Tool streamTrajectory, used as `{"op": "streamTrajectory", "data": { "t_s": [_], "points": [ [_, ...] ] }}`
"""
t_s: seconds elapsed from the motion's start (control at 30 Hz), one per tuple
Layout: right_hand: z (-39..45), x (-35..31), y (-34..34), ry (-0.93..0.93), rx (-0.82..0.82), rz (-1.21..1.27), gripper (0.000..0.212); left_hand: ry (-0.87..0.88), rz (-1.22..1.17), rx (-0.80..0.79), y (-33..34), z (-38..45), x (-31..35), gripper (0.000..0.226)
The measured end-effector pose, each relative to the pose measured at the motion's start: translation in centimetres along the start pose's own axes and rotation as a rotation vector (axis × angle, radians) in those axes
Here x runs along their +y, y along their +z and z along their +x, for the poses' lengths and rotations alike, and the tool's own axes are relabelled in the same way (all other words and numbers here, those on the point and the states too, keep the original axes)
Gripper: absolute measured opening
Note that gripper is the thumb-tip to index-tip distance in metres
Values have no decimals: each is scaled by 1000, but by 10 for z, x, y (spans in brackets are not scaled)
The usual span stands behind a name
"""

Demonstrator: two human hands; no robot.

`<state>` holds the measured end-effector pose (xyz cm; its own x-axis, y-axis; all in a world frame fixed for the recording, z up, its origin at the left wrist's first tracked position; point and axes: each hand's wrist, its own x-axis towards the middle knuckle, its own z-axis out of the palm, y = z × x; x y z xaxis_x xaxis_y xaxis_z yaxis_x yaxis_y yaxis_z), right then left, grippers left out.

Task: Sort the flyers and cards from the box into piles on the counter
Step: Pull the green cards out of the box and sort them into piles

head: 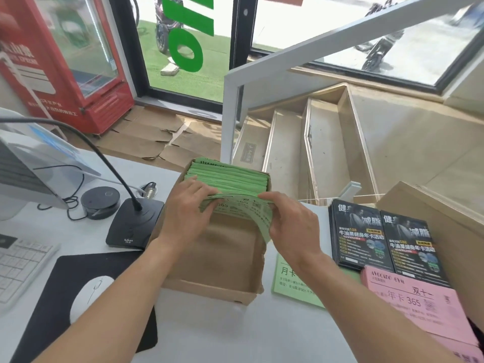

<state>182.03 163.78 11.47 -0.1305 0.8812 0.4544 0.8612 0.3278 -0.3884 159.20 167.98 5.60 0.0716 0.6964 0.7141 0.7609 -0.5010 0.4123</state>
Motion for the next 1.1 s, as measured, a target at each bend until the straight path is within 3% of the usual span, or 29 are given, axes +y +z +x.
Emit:
{"op": "streamTrajectory", "data": {
  "t_s": [0.2, 0.37, 0.6, 0.73, 0.9, 1.1],
  "points": [
    [-48, 38, -80, 87, 95, 186, 40, 115, -165, -83, -23, 1, 87, 15],
    [-109, 82, -131, 170, -81, 316, 47, -9, -482, -343, -17, -32, 154, 18],
    [-198, 126, -133, 366, -185, 320, 47, -179, -609, -629, 27, -123, 189, 17],
    [-224, 129, -121, 480, -230, 368, 40, -338, -576, -674, 32, -149, 183, 26],
    [-229, 126, -115, 410, -174, 368, 40, -496, -562, -599, 21, -162, 180, 37],
    [-224, 119, -97, 377, -142, 424, 39, -437, -428, -470, 9, -160, 177, 42]
  ]
}}
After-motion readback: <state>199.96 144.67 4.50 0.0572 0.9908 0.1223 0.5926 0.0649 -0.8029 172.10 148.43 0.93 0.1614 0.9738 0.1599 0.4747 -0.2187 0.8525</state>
